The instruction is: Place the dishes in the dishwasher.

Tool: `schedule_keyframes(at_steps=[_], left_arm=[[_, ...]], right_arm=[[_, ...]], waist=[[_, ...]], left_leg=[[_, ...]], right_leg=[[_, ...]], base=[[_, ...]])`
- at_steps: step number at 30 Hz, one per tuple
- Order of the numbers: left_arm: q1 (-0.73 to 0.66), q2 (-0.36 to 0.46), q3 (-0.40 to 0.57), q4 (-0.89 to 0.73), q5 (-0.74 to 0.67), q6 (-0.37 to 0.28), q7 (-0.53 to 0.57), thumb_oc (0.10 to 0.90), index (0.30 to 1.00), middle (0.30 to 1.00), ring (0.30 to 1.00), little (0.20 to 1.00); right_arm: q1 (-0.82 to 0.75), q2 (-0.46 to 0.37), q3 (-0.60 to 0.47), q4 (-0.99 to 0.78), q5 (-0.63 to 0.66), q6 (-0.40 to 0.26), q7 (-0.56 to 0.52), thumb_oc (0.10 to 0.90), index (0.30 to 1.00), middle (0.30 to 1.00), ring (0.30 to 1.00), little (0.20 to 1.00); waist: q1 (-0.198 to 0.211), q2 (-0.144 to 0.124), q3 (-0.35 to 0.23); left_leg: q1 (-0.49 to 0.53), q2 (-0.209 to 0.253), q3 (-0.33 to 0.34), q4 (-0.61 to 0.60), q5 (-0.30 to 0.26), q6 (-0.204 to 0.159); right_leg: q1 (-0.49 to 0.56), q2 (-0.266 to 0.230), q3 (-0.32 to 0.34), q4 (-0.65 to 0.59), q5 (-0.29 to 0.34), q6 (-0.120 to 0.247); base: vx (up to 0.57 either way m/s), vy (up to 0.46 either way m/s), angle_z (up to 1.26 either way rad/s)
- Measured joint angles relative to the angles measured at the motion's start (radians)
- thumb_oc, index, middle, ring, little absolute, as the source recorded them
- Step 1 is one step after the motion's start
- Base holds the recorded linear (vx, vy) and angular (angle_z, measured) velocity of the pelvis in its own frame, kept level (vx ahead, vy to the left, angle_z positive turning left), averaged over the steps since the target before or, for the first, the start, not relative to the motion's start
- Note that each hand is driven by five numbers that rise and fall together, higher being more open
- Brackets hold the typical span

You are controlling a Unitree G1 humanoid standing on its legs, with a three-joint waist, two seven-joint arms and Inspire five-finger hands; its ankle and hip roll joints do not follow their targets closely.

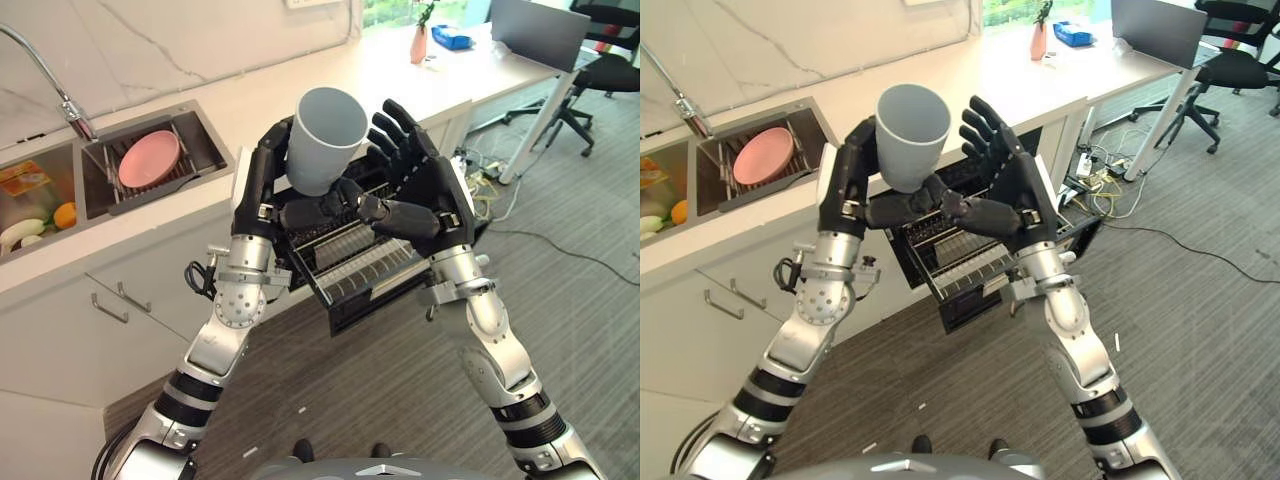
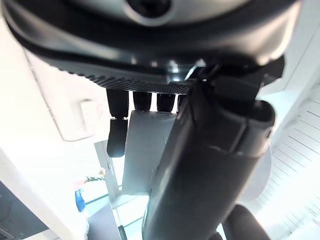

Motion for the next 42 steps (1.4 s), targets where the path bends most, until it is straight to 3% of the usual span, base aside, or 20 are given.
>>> schedule_keyframes(at_steps=[3,9,15,16,18,22,25,29,30,31,42], left_arm=[[-0.022,0.001,-0.013,0.0,0.028,0.0,0.001,0.4,0.3,0.3,0.3,0.3],[-0.024,0.004,-0.066,0.0,0.051,0.001,-0.002,0.4,0.3,0.3,0.3,0.3],[-0.02,0.027,-0.07,0.002,0.095,0.002,-0.011,0.4,0.3,0.3,0.3,0.3],[-0.02,0.038,-0.074,0.002,0.117,0.002,-0.011,0.4,0.3,0.3,0.3,0.3],[-0.02,0.054,-0.074,0.005,0.148,0.01,-0.011,0.4,0.3,0.3,0.3,0.3],[-0.022,0.05,-0.072,0.014,0.149,0.023,0.003,0.4,0.3,0.3,0.3,0.3],[-0.022,0.052,-0.069,0.022,0.211,0.035,0.005,0.4,0.3,0.3,0.3,0.3],[-0.022,0.05,-0.074,0.06,0.285,0.044,0.01,0.4,0.3,0.3,0.3,0.3],[-0.022,0.048,-0.076,0.066,0.295,0.044,0.01,0.529,0.493,0.493,0.493,0.493],[-0.021,0.05,-0.079,0.071,0.302,0.044,0.01,0.8,0.9,0.9,0.9,0.9],[0.048,0.051,-0.104,0.066,0.304,0.02,0.001,0.8,0.9,0.9,0.9,0.9]], right_arm=[[-0.003,0.002,0.0,0.0,-0.001,0.0,-0.008,0.8,0.9,0.9,0.9,0.9],[-0.003,0.022,0.025,0.002,0.001,0.0,-0.042,0.8,0.9,0.9,0.9,0.9],[-0.004,0.01,0.039,0.006,0.017,0.001,-0.068,0.8,0.9,0.9,0.9,0.9],[-0.004,0.009,0.04,0.008,0.017,0.002,-0.078,0.563,0.545,0.545,0.545,0.545],[-0.004,0.01,0.051,0.017,0.015,0.003,-0.094,0.4,0.3,0.3,0.3,0.3],[-0.003,0.036,0.092,0.021,0.014,0.009,-0.136,0.4,0.3,0.3,0.3,0.3],[0.001,0.052,0.094,0.05,-0.068,0.011,-0.182,0.4,0.3,0.3,0.3,0.3],[0.024,0.074,0.119,0.063,-0.061,0.015,-0.224,0.4,0.3,0.3,0.3,0.3],[0.031,0.079,0.12,0.064,-0.061,0.015,-0.231,0.4,0.3,0.3,0.3,0.3],[0.036,0.078,0.121,0.065,-0.061,0.016,-0.235,0.4,0.3,0.3,0.3,0.3],[0.036,0.065,0.117,0.096,-0.074,0.022,-0.255,0.4,0.3,0.3,0.3,0.3]], waist=[[-0.018,0.019,-0.012],[-0.011,0.038,-0.031],[-0.002,0.046,-0.066],[0.0,0.047,-0.066],[0.0,0.048,-0.067],[-0.002,0.048,-0.067],[0.0,0.048,-0.067],[0.004,0.049,-0.067],[0.008,0.049,-0.067],[0.008,0.049,-0.067],[0.037,0.049,-0.068]], left_leg=[[-0.002,0.019,0.004,0.0,-0.029,-0.045],[-0.011,0.02,0.024,-0.001,-0.029,-0.039],[-0.026,0.02,0.022,0.0,-0.021,-0.034],[-0.026,0.02,0.02,0.0,-0.02,-0.034],[-0.026,0.02,0.02,0.0,-0.019,-0.035],[-0.027,0.02,0.017,0.0,-0.018,-0.037],[-0.029,0.019,0.01,0.0,-0.016,-0.037],[-0.03,0.019,-0.009,-0.001,-0.013,-0.04],[-0.031,0.018,-0.013,-0.001,-0.012,-0.041],[-0.033,0.018,-0.017,-0.001,-0.011,-0.041],[-0.04,0.016,-0.044,-0.003,-0.004,-0.04]], right_leg=[[-0.008,0.017,0.005,-0.002,0.006,-0.006],[-0.032,0.016,0.03,0.007,0.023,0.007],[-0.044,0.017,0.027,0.003,0.035,-0.006],[-0.043,0.017,0.025,0.002,0.036,-0.007],[-0.042,0.018,0.024,0.001,0.036,-0.007],[-0.041,0.018,0.022,0.001,0.036,-0.007],[-0.038,0.017,0.012,0.0,0.036,-0.007],[-0.027,0.018,-0.006,-0.005,0.036,-0.007],[-0.027,0.018,-0.01,-0.005,0.036,-0.007],[-0.027,0.018,-0.014,-0.005,0.036,-0.007],[-0.023,0.018,-0.038,-0.005,0.035,-0.008]], base=[[-0.01,-0.001,-0.06],[-0.02,-0.008,-0.12],[0.0,0.0,0.0],[0.0,-0.007,0.04],[0.0,-0.004,0.02],[0.0,0.0,0.0],[-0.01,-0.003,0.1],[-0.01,-0.004,0.14],[-0.01,-0.002,0.11],[-0.01,-0.003,0.12],[0.01,-0.009,0.07]])
